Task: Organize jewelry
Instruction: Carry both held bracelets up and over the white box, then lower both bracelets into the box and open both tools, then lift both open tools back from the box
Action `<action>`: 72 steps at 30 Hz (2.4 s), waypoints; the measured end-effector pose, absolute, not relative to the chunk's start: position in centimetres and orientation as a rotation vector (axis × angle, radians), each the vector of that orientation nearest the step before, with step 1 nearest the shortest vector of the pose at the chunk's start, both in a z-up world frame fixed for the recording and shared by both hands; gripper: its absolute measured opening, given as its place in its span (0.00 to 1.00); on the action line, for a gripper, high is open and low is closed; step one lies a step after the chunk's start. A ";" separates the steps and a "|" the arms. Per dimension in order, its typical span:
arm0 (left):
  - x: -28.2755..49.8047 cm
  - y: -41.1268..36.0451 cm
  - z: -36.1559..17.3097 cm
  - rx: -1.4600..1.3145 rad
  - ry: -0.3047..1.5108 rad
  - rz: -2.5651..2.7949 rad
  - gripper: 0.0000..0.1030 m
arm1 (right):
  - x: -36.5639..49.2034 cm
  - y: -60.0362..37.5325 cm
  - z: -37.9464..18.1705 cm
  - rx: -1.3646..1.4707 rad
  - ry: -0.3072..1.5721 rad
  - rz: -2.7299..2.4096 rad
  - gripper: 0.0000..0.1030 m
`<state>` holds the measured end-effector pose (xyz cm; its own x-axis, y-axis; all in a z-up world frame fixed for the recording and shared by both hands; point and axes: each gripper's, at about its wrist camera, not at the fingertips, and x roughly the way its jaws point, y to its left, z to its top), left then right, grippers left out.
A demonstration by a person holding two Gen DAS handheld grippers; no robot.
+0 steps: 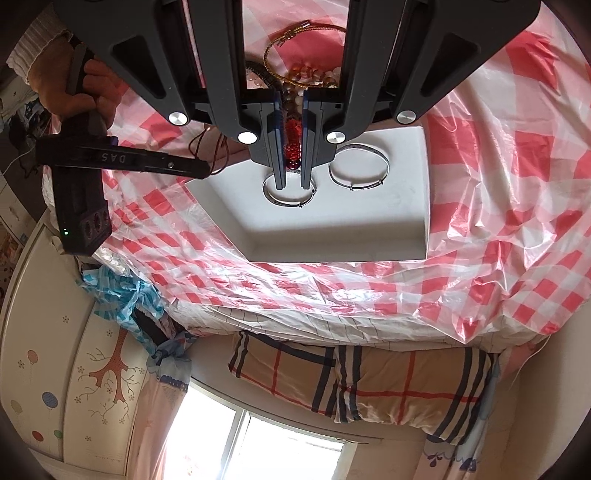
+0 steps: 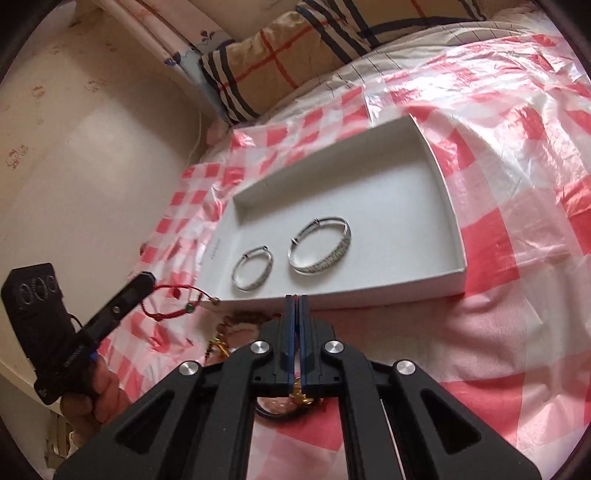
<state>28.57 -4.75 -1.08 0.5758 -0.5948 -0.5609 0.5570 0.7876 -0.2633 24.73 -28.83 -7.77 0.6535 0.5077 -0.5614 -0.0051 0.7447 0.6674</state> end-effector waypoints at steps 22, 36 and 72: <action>32.3 -7.6 -1.6 -0.124 0.702 -0.649 0.07 | 29.6 -28.8 -4.5 0.680 0.693 0.373 0.03; 33.8 -8.4 -4.5 -0.120 0.775 -0.584 0.13 | 30.6 -28.0 -7.0 0.656 0.773 0.298 0.03; 32.4 -6.2 -4.8 0.091 0.730 -0.246 0.93 | 29.1 -29.3 -7.6 0.515 0.791 0.016 0.69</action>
